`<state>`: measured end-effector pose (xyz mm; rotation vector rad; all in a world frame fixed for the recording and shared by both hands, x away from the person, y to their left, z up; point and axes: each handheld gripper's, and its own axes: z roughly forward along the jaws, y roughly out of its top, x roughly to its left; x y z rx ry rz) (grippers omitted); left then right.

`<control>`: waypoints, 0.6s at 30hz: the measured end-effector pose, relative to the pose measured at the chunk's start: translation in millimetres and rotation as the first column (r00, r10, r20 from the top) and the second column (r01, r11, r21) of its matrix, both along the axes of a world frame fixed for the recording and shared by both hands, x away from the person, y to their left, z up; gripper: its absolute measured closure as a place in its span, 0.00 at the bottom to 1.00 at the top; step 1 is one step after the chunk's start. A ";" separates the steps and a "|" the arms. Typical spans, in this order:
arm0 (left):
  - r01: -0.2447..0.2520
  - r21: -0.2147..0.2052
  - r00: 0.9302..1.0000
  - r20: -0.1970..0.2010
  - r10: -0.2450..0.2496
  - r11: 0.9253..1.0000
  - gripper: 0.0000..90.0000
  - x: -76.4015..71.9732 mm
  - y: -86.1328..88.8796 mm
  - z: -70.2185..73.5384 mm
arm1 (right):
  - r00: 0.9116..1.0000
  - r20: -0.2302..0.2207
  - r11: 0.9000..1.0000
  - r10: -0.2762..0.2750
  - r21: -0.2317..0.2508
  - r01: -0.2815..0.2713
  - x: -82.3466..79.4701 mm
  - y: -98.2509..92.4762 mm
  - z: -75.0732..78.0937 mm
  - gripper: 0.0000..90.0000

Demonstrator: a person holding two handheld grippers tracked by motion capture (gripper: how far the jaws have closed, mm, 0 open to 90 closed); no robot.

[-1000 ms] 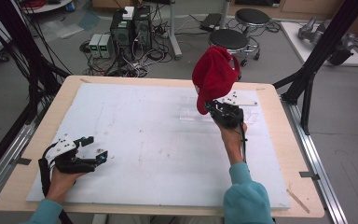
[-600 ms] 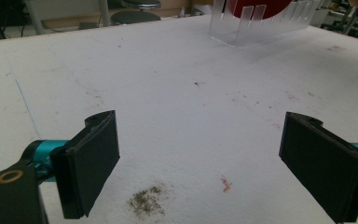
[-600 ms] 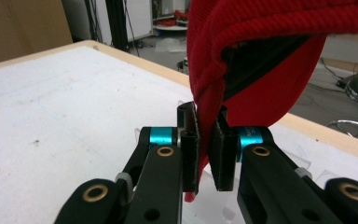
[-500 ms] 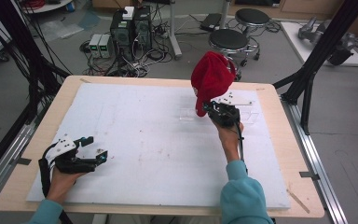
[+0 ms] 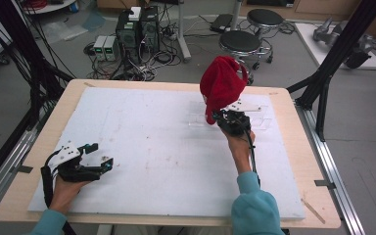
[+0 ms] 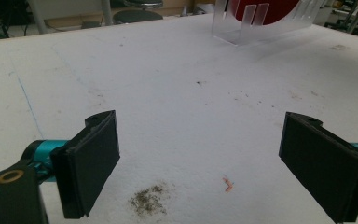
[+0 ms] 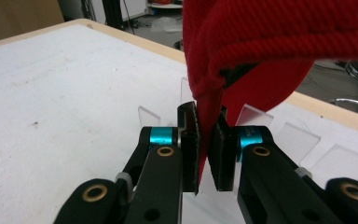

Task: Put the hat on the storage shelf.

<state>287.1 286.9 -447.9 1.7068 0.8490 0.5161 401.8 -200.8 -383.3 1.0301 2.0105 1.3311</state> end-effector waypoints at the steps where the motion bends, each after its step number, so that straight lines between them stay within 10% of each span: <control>1: 0.000 0.000 1.000 0.001 0.000 1.000 0.14 -0.1 -0.1 0.0 | 1.000 -0.007 1.000 -0.003 0.002 0.003 -1.0 0.1 -0.9 0.93; 9: -0.003 0.002 1.000 0.001 0.003 1.000 0.14 -0.1 -0.1 0.0 | 0.998 -0.047 0.999 -0.043 -0.032 0.041 -7.4 -5.5 -3.2 0.87; 18: -0.008 0.005 1.000 -0.001 0.008 1.000 0.14 -0.1 -0.3 0.0 | 0.997 -0.043 0.997 -0.070 -0.029 0.069 -18.8 -5.3 5.1 0.45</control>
